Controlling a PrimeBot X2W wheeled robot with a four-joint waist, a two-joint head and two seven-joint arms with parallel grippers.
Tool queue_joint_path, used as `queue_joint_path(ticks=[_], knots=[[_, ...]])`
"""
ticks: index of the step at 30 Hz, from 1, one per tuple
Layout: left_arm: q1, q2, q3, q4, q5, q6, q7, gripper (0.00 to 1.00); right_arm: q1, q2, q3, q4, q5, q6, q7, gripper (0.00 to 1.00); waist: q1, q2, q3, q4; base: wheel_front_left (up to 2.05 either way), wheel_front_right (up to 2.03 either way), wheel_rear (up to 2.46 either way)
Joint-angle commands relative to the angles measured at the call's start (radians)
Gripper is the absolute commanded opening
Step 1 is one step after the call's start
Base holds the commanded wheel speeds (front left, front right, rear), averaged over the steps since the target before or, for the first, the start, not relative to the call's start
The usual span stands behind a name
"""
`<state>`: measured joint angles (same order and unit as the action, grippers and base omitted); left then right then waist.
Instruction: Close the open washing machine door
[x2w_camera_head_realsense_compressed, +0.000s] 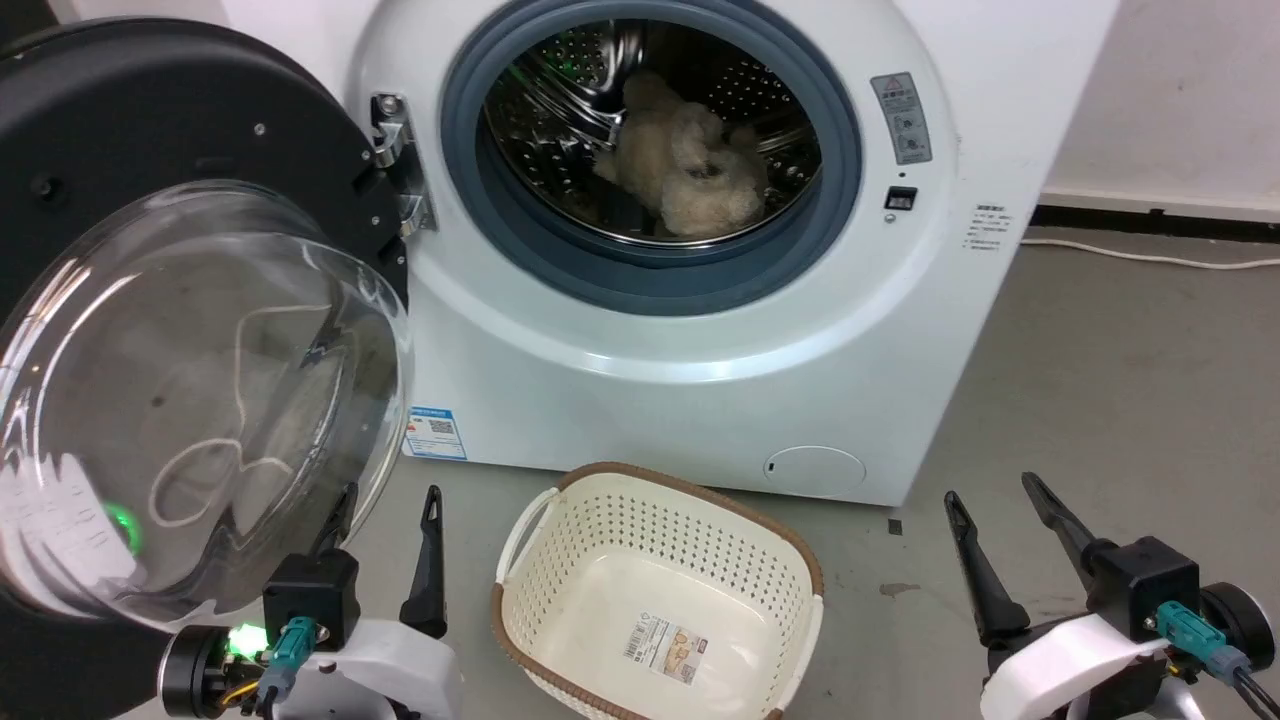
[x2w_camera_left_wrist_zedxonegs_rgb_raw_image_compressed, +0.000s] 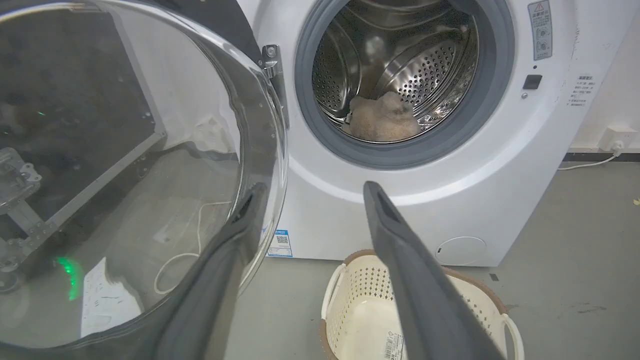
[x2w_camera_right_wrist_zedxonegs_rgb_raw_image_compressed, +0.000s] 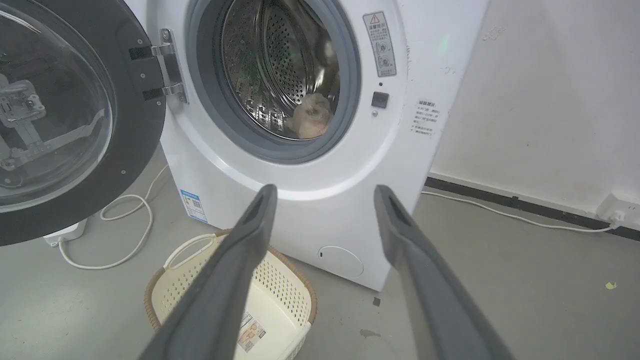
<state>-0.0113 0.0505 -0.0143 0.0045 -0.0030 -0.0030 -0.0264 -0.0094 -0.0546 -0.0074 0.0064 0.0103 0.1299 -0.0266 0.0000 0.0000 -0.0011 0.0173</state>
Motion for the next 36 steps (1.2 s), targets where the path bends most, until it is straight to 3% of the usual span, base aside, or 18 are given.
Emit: queue_joint_path(ticks=[1, 16, 36], knots=[[0.006, 0.001, -0.001, -0.003, -0.002, 0.002, -0.008, 1.0, 0.007, 0.0, -0.003, 0.0, 0.011, 0.0, -0.008, 1.0, 0.0, 0.0, -0.001, 0.004, 0.0, 0.0, 0.0], [0.02, 0.009, -0.007, 0.0, -0.007, -0.003, -0.039, 1.0, 0.012, 0.001, 0.029, 0.022, 0.031, 0.0, -0.039, 1.0, 0.0, 0.0, -0.011, 0.105, 0.0, 0.0, 0.0], [0.065, 0.005, 0.012, -0.034, -0.021, 0.019, -0.081, 1.0, -0.051, -0.027, 0.147, 0.089, 0.063, 0.0, -0.081, 1.0, 0.0, 0.0, 0.006, 0.201, 0.0, 0.0, 0.0]])
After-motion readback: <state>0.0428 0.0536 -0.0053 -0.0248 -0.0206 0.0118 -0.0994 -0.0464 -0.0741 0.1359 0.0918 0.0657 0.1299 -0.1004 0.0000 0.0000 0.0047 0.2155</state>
